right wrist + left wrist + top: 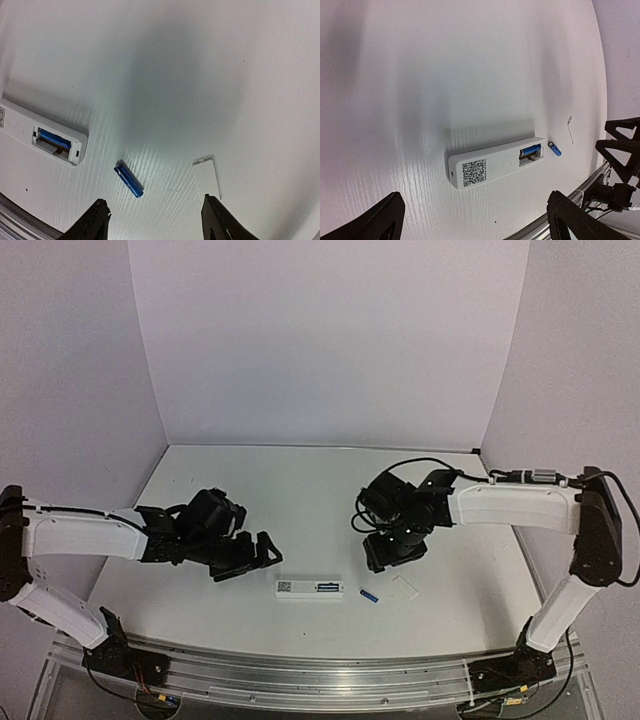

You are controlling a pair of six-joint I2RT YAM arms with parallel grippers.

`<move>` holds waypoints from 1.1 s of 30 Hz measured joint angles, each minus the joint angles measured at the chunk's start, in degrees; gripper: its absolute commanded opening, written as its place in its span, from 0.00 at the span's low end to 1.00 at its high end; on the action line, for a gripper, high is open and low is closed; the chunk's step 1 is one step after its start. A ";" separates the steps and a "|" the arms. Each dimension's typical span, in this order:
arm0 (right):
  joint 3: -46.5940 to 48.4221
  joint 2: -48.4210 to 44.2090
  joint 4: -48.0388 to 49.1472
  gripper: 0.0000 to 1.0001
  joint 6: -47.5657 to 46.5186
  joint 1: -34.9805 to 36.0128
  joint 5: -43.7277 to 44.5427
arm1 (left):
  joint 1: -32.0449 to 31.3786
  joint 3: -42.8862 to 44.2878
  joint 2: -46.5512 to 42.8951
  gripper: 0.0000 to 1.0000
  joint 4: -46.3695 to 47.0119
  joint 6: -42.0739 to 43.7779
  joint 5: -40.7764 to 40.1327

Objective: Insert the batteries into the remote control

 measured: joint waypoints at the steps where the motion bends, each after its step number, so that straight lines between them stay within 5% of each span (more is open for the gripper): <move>1: -1.69 -1.50 0.13 0.65 -0.43 -0.06 -0.46 | 0.00 0.17 -1.42 1.00 -0.94 0.06 -0.69; 18: -21.95 -21.56 4.32 0.79 -3.10 -0.05 -3.83 | -0.02 0.60 -16.24 1.00 -13.20 0.97 -9.80; 33: -28.97 -33.62 7.21 0.89 -0.74 -0.06 -3.73 | -0.02 0.60 -20.07 1.00 -17.41 0.92 -12.70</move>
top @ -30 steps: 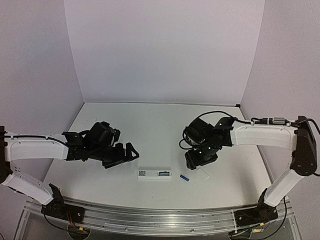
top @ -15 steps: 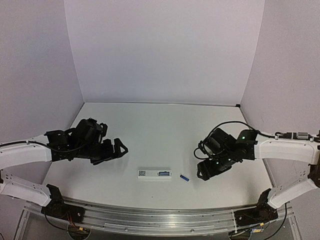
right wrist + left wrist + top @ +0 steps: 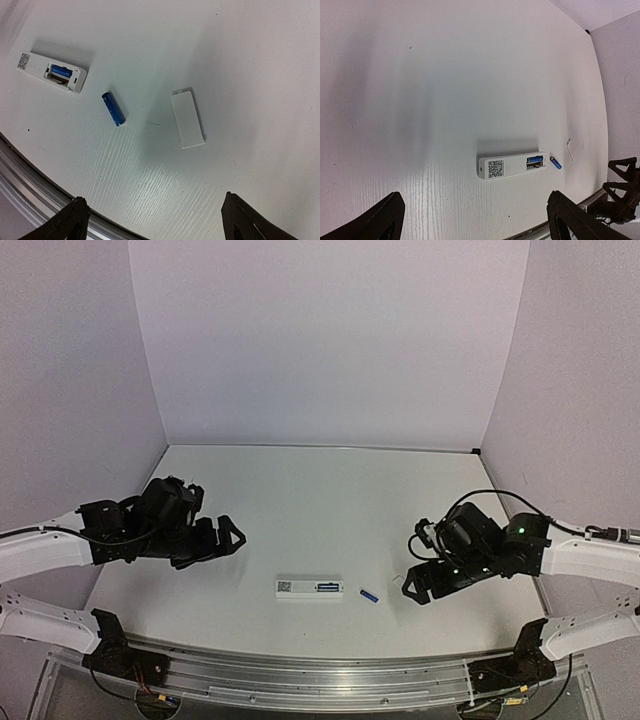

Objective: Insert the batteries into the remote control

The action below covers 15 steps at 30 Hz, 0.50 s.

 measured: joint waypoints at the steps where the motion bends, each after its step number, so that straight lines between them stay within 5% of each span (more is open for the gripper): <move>1: -0.12 -0.10 0.07 0.89 0.03 0.02 -0.04 | 0.00 0.00 -0.07 1.00 0.00 0.00 0.00; 15: 0.34 2.73 0.61 0.89 -1.23 0.02 -2.31 | 0.00 0.00 2.93 1.00 0.18 -0.87 0.06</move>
